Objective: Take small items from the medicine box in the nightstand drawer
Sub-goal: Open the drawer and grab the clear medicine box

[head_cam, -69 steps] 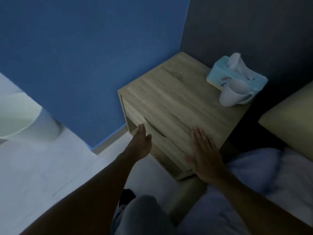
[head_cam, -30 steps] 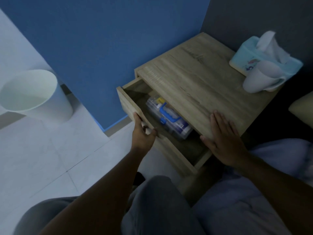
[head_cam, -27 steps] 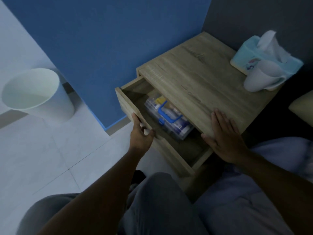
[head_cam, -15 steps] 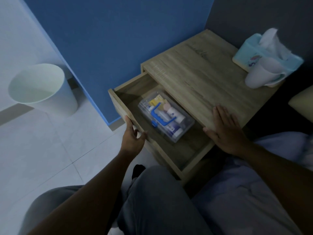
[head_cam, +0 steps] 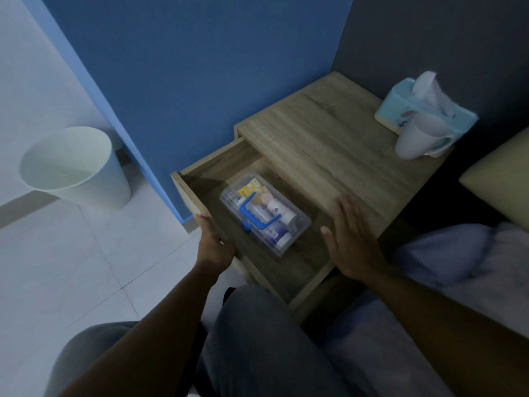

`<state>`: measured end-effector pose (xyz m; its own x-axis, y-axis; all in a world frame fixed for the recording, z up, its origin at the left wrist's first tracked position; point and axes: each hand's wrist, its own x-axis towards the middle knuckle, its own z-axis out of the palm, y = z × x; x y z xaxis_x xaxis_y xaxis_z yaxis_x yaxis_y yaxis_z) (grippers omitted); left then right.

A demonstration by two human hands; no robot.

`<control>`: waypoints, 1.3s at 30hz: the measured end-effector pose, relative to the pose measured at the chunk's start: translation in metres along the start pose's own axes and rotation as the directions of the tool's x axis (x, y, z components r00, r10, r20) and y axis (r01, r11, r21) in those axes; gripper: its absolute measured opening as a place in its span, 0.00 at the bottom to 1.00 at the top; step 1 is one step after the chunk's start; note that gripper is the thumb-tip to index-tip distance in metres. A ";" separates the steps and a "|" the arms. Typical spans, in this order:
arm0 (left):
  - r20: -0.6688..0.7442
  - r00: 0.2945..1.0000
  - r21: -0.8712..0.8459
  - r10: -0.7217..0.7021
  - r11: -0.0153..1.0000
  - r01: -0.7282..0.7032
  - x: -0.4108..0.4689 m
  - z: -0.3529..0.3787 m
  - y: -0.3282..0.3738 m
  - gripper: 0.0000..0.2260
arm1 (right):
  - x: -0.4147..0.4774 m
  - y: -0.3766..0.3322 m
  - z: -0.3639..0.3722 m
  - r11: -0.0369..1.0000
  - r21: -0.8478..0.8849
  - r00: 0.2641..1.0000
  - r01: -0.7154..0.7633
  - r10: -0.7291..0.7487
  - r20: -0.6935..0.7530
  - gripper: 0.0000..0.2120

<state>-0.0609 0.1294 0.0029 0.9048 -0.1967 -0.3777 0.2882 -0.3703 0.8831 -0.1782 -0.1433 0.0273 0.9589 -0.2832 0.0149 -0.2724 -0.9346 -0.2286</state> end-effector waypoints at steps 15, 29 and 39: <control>0.188 0.978 0.266 0.095 0.953 -0.143 0.058 0.006 0.076 0.32 | 0.025 -0.073 0.052 0.809 0.349 0.881 -0.472 0.424 0.209 0.36; 0.011 0.994 0.181 -0.110 0.978 0.106 0.081 0.003 0.060 0.10 | 0.035 -0.083 0.054 0.466 0.579 0.712 -0.669 0.624 0.321 0.24; -0.091 0.994 0.349 0.052 0.937 -0.017 0.039 -0.036 0.142 0.13 | 0.018 -0.091 -0.023 0.367 0.798 0.834 -0.478 0.473 0.283 0.17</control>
<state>0.0266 0.1014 0.1239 0.9434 -0.1325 -0.3041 0.1448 -0.6604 0.7368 -0.1380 -0.0684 0.0712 0.6935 -0.6177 -0.3708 -0.4958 -0.0358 -0.8677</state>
